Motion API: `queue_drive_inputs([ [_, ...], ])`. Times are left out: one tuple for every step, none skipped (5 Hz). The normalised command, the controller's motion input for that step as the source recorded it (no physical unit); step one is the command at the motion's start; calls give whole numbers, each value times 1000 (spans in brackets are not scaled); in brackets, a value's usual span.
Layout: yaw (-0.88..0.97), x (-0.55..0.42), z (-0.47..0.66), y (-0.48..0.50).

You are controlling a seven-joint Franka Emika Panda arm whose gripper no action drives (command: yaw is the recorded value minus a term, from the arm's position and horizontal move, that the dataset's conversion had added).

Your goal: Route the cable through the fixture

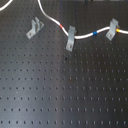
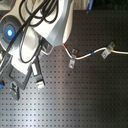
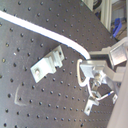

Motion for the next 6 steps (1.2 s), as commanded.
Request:
queue_drive_inputs([
  [0, 262, 173, 414],
  [383, 303, 314, 370],
  [526, 263, 369, 237],
  [274, -118, 217, -307],
  [0, -340, 118, -376],
  [0, -322, 93, -342],
])
